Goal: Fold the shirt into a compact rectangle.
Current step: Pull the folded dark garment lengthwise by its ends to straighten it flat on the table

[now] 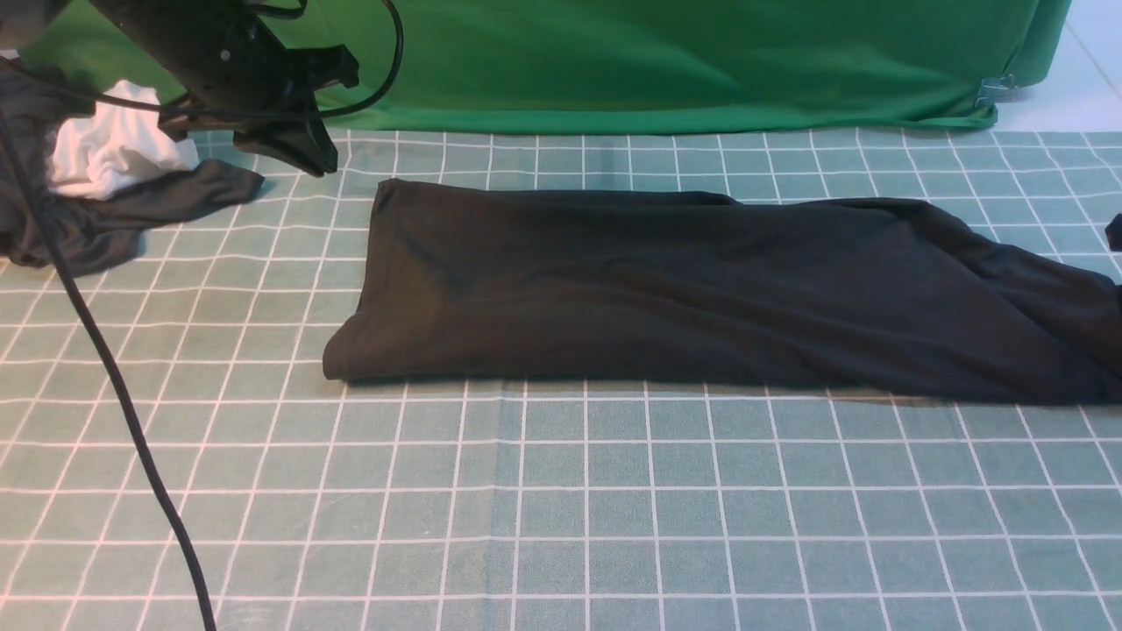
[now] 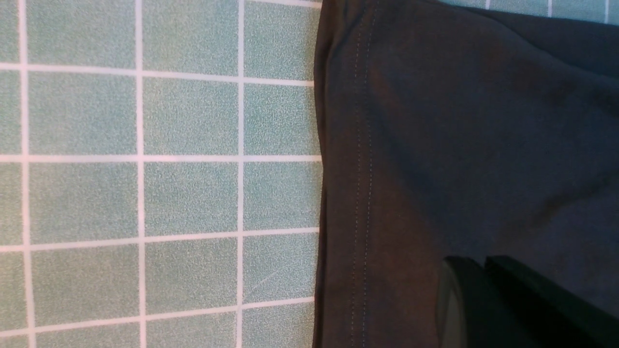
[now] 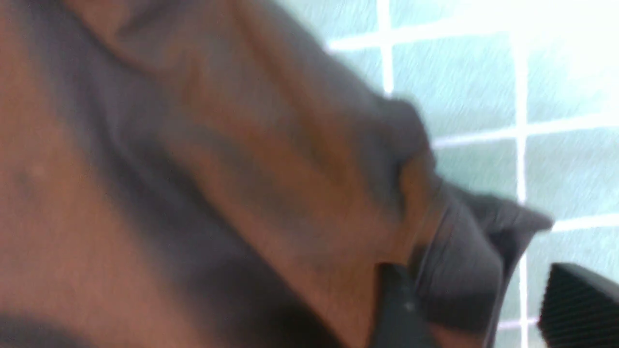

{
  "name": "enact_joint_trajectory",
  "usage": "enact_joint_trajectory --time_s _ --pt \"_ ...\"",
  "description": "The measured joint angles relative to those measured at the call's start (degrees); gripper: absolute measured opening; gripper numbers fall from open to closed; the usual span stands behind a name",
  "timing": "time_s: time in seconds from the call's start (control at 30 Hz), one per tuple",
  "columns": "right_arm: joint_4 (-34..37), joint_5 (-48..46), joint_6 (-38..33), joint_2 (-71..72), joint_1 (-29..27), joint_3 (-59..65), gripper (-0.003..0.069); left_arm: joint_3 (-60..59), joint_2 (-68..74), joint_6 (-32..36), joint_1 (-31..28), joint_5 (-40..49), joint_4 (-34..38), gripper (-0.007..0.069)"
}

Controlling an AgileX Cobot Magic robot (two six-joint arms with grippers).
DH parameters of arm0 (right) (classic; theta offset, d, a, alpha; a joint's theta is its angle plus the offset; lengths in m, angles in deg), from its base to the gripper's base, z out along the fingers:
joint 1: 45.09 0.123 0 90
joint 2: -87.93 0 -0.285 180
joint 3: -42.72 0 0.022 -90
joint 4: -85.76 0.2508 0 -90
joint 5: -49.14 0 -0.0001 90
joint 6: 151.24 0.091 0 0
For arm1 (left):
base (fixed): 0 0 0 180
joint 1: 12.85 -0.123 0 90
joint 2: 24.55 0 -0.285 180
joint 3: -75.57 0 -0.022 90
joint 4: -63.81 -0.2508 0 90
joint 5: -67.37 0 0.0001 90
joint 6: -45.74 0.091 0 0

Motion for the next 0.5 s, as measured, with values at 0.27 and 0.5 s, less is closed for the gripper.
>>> enact_joint_trajectory --time_s 0.27,0.5 --pt "-0.18 1.06 -0.38 -2.48 0.0 0.0 0.0031 0.0 0.0 0.0 0.0 0.0 0.04 0.0012" --pt "-1.64 4.59 -0.38 -2.48 -2.59 0.0 0.0022 0.0 0.0 0.0 0.0 0.0 0.04 0.0012"
